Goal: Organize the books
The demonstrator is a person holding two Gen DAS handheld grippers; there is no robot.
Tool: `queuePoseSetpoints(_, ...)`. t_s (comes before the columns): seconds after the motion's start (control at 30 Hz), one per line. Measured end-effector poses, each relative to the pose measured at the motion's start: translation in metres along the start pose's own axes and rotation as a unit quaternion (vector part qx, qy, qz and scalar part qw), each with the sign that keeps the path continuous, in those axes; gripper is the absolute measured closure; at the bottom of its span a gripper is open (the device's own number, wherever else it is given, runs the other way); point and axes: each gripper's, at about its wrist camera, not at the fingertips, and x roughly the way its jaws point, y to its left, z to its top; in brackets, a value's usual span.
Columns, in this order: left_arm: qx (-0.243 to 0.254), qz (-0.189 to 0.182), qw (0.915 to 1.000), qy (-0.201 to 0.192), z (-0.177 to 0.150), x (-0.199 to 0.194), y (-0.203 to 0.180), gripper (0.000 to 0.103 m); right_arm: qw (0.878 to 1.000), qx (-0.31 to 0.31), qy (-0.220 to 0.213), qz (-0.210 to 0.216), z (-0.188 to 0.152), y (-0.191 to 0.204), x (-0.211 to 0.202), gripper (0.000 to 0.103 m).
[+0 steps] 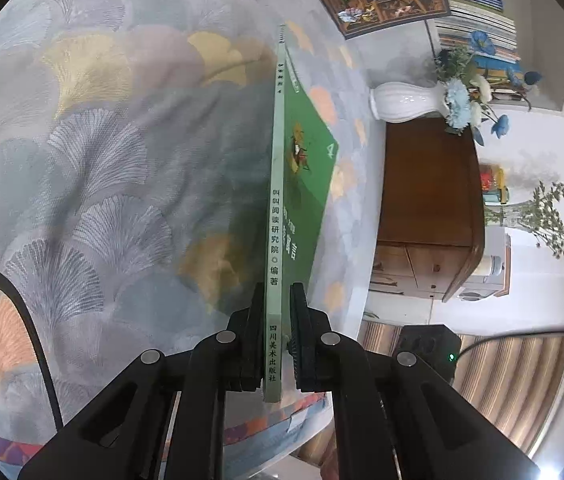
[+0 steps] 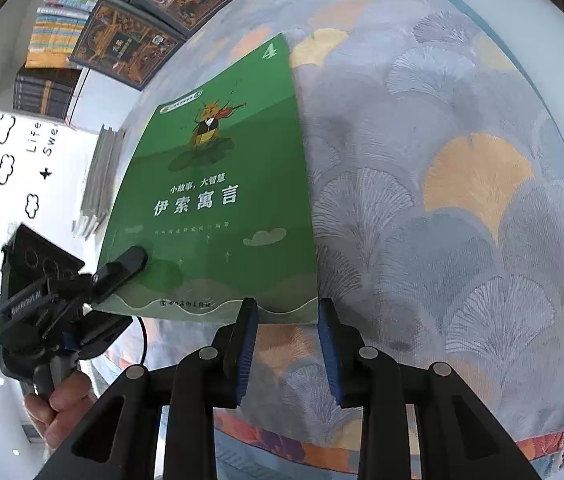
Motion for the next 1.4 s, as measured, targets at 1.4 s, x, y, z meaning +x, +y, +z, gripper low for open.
queuePoseSetpoints(1.4, 0.162, 0.145, 0.9756, -0.030, 0.014, -0.042, -0.037, 0.090, 0.977, -0.157, -0.117, -0.088, -0.009, 0.099, -0.013, 0.071)
